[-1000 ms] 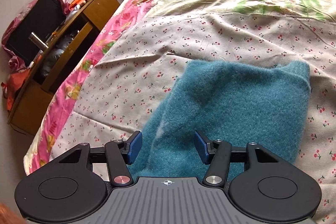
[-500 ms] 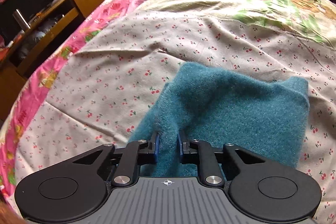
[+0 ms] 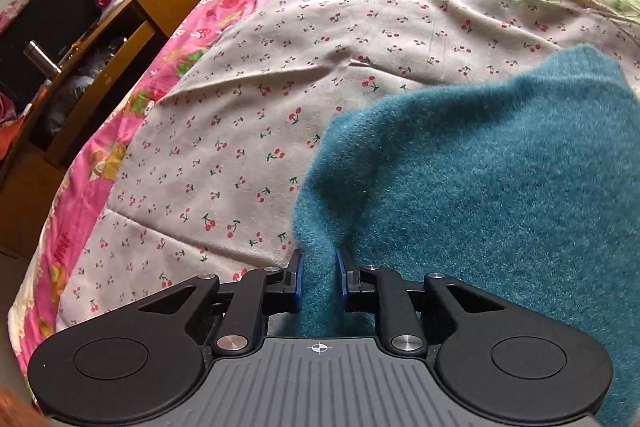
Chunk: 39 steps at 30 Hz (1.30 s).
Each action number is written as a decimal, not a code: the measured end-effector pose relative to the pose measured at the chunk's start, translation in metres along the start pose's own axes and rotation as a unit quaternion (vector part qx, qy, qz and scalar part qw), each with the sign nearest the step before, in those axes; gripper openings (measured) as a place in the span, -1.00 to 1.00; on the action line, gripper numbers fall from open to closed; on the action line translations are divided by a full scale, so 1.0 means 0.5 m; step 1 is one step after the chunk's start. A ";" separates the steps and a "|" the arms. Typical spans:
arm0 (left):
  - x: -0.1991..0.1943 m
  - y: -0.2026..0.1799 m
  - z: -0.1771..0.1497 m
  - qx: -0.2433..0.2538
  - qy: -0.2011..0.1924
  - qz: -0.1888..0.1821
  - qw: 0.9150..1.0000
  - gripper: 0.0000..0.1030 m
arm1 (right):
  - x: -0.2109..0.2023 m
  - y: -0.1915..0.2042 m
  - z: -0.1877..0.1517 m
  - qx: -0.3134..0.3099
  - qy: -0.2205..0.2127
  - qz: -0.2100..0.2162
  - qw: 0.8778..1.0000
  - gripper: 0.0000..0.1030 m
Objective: Fold small clothes
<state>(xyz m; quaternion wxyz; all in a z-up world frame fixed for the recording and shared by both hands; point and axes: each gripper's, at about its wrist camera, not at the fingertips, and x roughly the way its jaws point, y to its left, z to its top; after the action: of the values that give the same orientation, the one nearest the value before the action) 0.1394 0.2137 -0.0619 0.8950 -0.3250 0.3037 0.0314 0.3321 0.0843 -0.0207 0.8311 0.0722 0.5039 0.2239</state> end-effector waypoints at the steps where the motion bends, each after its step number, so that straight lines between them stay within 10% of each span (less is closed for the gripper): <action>1: -0.001 0.001 0.000 0.001 -0.002 0.008 1.000 -0.47 | 0.005 0.001 -0.007 -0.002 -0.008 0.002 1.000 -0.66; 12: 0.013 -0.001 -0.002 0.006 0.010 0.039 0.999 -0.37 | -0.134 -0.008 -0.036 -0.078 -0.058 0.044 0.994 -0.52; 26: 0.004 0.007 0.000 -0.002 -0.012 0.076 0.997 -0.32 | -0.036 0.034 -0.087 -0.134 -0.024 0.011 0.991 -0.57; 39: 0.022 -0.027 0.000 0.043 -0.008 0.106 0.993 -0.19 | -0.288 -0.179 -0.218 -0.052 -0.098 -0.012 0.994 -0.53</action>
<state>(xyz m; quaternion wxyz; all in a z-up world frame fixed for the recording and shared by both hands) 0.1517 0.2019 -0.0604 0.9021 -0.2525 0.3303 0.1153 0.2075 -0.0707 0.0117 0.8817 0.0444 0.4087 0.2315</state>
